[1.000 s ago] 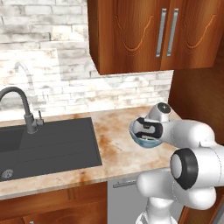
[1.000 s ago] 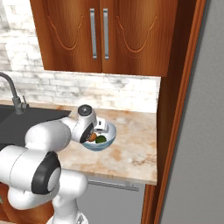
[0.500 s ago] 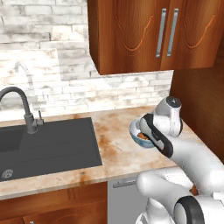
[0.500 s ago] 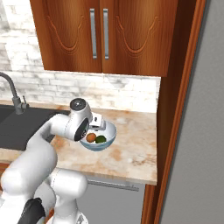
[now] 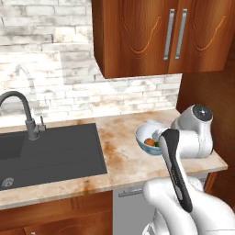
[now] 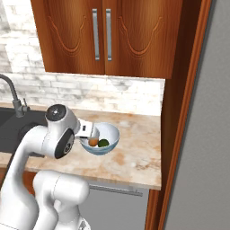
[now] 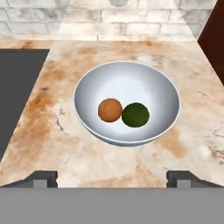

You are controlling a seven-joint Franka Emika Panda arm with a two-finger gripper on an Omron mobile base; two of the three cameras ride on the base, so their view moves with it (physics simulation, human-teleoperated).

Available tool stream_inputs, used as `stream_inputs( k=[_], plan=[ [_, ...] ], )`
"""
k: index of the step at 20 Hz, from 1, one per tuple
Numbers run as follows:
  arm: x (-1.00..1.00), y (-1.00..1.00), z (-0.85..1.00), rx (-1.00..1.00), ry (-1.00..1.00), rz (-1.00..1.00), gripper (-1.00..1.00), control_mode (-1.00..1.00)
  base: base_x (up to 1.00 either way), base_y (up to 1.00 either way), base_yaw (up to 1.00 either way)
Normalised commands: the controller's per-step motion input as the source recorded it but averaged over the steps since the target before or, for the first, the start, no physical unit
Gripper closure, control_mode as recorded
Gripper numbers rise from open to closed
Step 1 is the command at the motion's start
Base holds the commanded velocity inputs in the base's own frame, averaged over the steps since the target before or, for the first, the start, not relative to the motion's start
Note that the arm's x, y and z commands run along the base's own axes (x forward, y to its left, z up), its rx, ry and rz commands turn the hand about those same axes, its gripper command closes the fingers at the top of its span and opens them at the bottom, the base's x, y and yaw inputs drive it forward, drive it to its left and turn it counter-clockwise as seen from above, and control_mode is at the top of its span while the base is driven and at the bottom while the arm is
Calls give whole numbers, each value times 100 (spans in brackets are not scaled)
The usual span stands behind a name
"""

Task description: Take the pear, tangerine, and lime from the freezer and place them in the bowl on the counter.

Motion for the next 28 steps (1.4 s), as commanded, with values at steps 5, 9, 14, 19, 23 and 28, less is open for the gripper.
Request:
stream_inputs(
  k=[5,9,14,19,23,28],
  plan=[
    [-83,-1,44,-1,-5,0,-100,-100,0,0,0],
    [-75,4,45,-1,0,0,-100,-100,0,0,0],
    [-69,22,19,-3,0,0,-100,-100,0,0,0],
    [-71,0,11,-1,0,-2,-100,-100,0,0,0],
    [-11,0,0,0,0,-2,-100,100,-5,0,0],
    [0,0,0,0,0,0,-100,100,-91,-21,-9]
  ],
)
